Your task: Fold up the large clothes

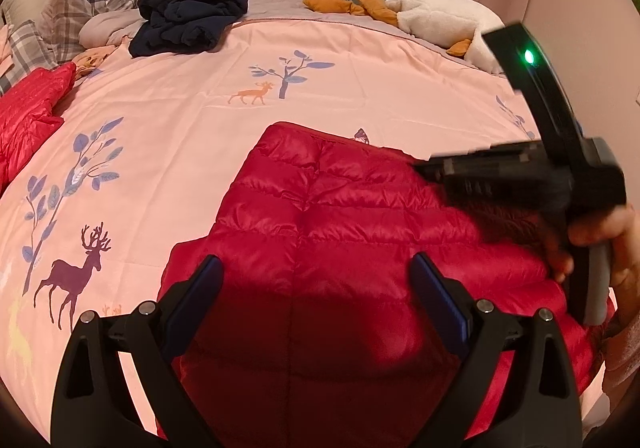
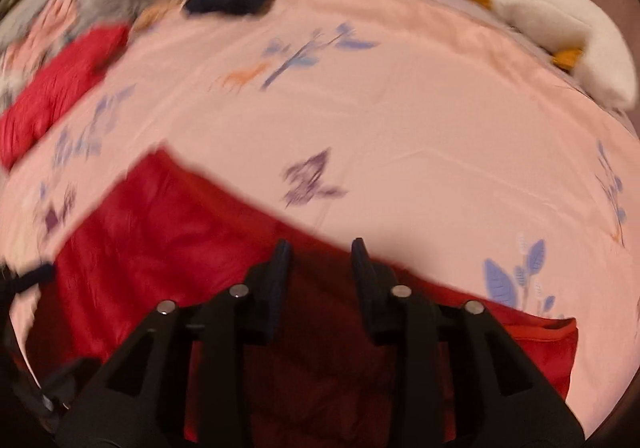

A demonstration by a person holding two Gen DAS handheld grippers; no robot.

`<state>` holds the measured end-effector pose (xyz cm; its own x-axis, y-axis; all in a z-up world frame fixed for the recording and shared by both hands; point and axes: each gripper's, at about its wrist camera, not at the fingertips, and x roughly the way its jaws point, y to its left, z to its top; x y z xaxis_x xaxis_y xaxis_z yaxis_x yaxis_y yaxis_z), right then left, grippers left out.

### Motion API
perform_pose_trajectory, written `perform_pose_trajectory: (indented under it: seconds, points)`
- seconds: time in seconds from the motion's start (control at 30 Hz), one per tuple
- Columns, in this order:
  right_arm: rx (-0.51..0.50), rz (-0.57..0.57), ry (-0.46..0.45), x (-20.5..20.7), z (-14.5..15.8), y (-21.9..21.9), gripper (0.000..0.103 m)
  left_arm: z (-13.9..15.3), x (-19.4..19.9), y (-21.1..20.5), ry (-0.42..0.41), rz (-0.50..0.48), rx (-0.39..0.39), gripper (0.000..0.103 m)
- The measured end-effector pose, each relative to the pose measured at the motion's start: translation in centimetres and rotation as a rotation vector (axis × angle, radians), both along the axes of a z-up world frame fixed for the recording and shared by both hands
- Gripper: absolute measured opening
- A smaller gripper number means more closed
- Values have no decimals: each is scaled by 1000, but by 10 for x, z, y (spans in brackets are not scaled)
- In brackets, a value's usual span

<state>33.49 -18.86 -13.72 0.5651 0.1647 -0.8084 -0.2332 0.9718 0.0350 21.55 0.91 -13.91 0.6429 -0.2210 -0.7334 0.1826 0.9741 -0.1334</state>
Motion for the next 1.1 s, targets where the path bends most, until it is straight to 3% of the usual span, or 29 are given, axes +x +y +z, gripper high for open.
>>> perform_pose_trajectory:
  seconds: [0.07,0.2,0.3,0.43,0.63,0.73,0.83,0.97,1.1]
  points:
    - [33,-5,-27,-11,10,-16,32,1,-1,0,0,0,-2,95]
    - [-5,-41,-47,-39,15,-51,32,4,-5,-2,-5,-7,0,95]
    - [-58,-133,-8,-49,3,-81,36,5,-7,-5,-7,-12,4,95]
    - [-32,-234,71,-44,-19,-112,48,3,-7,-10,-7,-16,21,95]
    - [41,-384,-18,-53,-2,-135,52,-4,2,-20,3,-37,94,95]
    - [-36,-346,-105,-79,19,-131,52,0,10,-9,-2,32,129,95]
    - [-62,-289,-163,-114,33,-125,52,11,6,13,-10,101,93,95]
    - [2,-245,-188,-165,36,-124,53,21,-20,17,-38,69,74,95]
    - [62,-226,-165,-212,17,-121,54,21,-52,11,-59,19,27,95]
